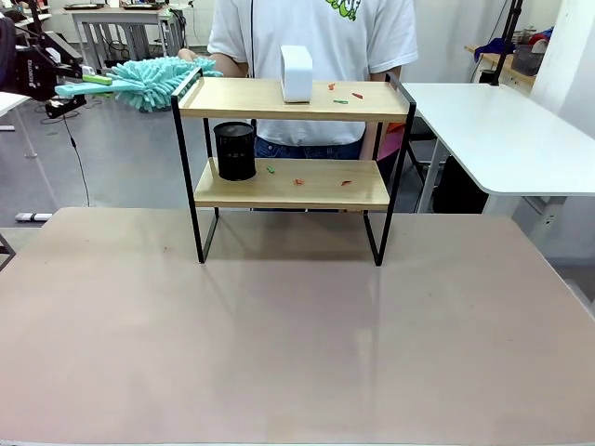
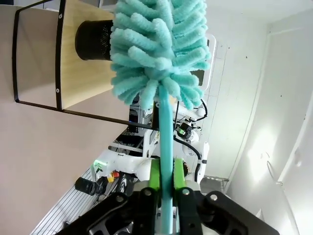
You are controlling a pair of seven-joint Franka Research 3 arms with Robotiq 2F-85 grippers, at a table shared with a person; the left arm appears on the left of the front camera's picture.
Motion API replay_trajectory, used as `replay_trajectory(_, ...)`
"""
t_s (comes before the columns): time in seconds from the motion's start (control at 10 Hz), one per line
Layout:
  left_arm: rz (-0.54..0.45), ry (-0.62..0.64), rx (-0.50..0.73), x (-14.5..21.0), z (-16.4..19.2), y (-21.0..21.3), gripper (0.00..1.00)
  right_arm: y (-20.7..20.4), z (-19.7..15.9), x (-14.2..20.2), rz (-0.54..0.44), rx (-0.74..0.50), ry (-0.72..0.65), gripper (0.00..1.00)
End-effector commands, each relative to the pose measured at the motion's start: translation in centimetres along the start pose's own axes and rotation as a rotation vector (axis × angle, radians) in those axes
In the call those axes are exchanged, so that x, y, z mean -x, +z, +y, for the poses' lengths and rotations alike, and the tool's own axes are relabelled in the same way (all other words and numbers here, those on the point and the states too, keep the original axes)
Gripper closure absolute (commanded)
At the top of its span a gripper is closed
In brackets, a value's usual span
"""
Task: Clean the shelf.
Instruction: Pick up the Duster from the human.
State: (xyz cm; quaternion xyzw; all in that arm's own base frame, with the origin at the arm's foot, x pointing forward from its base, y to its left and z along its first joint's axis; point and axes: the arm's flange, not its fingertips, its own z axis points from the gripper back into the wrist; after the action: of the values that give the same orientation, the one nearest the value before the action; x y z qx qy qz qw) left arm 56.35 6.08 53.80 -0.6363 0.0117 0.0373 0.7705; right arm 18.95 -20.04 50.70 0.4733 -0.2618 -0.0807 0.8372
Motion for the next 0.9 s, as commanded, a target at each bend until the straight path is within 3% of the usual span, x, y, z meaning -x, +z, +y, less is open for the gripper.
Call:
replay_trajectory(0.0,-0.026,-0.034,0.005,1.0,-0.1,-0.4,1.0,-0.1,0.2,-0.2,-0.01,-0.016,0.024,0.0)
replay_trajectory(0.2,-0.001,-0.057,0.005,2.2,-0.7,0.9,1.0,-0.1,0.2,-0.2,-0.01,-0.016,0.024,0.0)
replay_trajectory(0.3,0.012,-0.106,-0.048,4.5,-1.5,2.8,1.0,-0.1,0.2,-0.2,-0.01,-0.016,0.024,0.0)
replay_trajectory(0.6,-0.006,-0.393,-0.388,17.6,-2.7,10.8,1.0,-0.1,0.2,-0.2,-0.01,-0.016,0.024,0.0)
replay_trajectory(0.8,0.039,-0.588,-0.608,25.6,0.6,12.3,1.0,-0.1,0.2,-0.2,-0.01,-0.016,0.024,0.0)
